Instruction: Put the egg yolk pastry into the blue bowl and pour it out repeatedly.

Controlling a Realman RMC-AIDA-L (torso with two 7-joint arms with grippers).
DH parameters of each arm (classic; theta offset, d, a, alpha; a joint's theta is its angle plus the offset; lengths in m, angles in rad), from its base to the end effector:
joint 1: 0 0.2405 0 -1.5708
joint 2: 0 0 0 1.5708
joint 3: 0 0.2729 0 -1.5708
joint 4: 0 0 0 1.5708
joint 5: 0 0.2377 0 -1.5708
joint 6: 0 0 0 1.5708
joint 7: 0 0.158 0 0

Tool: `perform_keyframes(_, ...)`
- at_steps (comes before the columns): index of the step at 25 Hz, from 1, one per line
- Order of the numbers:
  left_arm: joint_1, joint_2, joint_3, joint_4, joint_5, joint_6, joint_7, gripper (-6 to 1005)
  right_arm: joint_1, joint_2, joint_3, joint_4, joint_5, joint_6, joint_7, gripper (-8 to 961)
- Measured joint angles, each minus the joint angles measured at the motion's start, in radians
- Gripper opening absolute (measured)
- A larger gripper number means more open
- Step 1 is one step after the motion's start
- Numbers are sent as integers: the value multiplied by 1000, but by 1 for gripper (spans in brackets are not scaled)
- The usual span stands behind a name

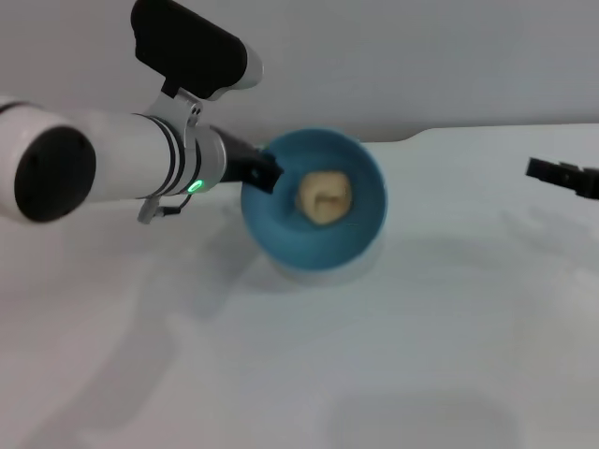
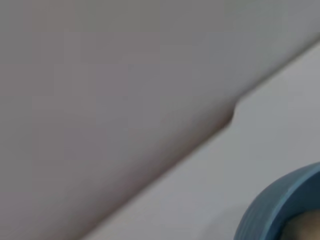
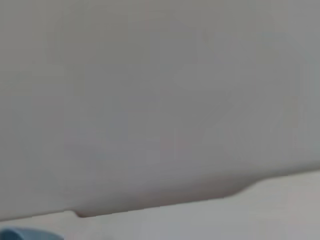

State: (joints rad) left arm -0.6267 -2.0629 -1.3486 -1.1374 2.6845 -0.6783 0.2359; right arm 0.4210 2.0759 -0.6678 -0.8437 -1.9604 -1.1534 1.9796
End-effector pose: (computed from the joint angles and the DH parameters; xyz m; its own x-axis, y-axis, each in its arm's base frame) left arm -0.1595 0.4529 -0.0921 0.8728 0.4644 0.1501 0.4346 -0.5998 -0.6719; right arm 0.3492 0.3995 0.0490 0.3865 -0.5931 -0.7062 -0.9193 -0.3088 -0.2438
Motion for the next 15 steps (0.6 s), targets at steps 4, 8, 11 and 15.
perform_keyframes(4,55,-5,58,-32,85,162,-9,19,-29,-1,35,22,1,6,-12,602)
perform_keyframes(8,96,-8,109,-34,147,316,-39,18,-42,-2,48,27,1,8,-13,602)
perform_keyframes(11,132,-9,136,-35,179,449,-45,17,-45,-2,52,34,1,7,-13,602)
perform_keyframes(15,182,-10,171,-16,202,673,-3,16,-46,-2,53,42,1,4,-13,602)
